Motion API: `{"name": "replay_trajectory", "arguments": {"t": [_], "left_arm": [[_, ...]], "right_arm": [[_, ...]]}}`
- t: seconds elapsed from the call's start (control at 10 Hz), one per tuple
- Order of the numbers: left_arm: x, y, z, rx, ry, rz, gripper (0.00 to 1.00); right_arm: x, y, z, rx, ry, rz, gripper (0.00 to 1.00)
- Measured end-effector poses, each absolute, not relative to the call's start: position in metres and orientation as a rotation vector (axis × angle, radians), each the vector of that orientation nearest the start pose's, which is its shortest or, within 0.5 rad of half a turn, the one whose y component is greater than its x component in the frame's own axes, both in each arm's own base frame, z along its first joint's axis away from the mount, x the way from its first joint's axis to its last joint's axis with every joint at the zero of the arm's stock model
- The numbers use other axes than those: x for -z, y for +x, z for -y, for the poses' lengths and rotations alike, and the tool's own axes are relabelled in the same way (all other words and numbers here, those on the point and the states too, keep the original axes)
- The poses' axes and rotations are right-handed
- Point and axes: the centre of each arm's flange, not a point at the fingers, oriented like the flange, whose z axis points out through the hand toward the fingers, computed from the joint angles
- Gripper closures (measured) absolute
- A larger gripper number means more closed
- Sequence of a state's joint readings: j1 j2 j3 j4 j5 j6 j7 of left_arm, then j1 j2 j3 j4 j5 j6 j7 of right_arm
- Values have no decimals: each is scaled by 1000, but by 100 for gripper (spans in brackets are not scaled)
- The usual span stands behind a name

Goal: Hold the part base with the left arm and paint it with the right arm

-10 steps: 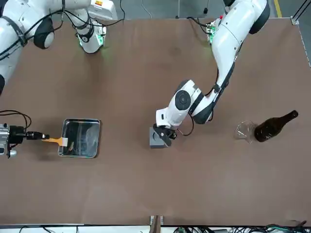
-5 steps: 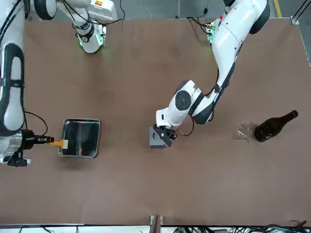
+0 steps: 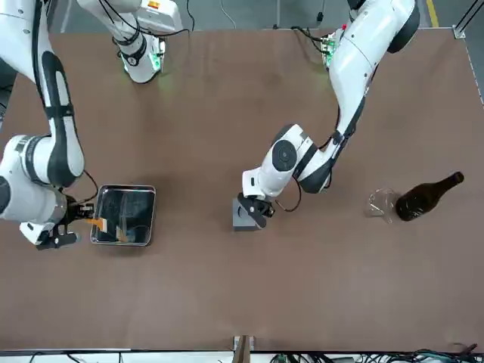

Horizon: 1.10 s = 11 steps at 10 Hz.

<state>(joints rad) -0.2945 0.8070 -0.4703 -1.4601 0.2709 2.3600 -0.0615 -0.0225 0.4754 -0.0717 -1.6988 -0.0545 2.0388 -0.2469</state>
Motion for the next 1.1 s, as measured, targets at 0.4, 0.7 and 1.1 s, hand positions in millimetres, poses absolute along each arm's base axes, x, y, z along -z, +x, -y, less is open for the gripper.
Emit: {"name": "replay_trajectory", "arguments": {"t": [0.4, 0.7, 1.1], "left_arm": [[-256, 580, 454, 202, -3101, -1171, 97], [-254, 580, 453, 199, -3100, -1170, 97], [-254, 581, 451, 197, -3101, -1166, 97]], "right_arm": [[-289, 641, 34, -295, -3237, 210, 95], [-284, 638, -26, -284, -3222, 110, 95], [-274, 631, -61, -261, -3215, 27, 95]]}}
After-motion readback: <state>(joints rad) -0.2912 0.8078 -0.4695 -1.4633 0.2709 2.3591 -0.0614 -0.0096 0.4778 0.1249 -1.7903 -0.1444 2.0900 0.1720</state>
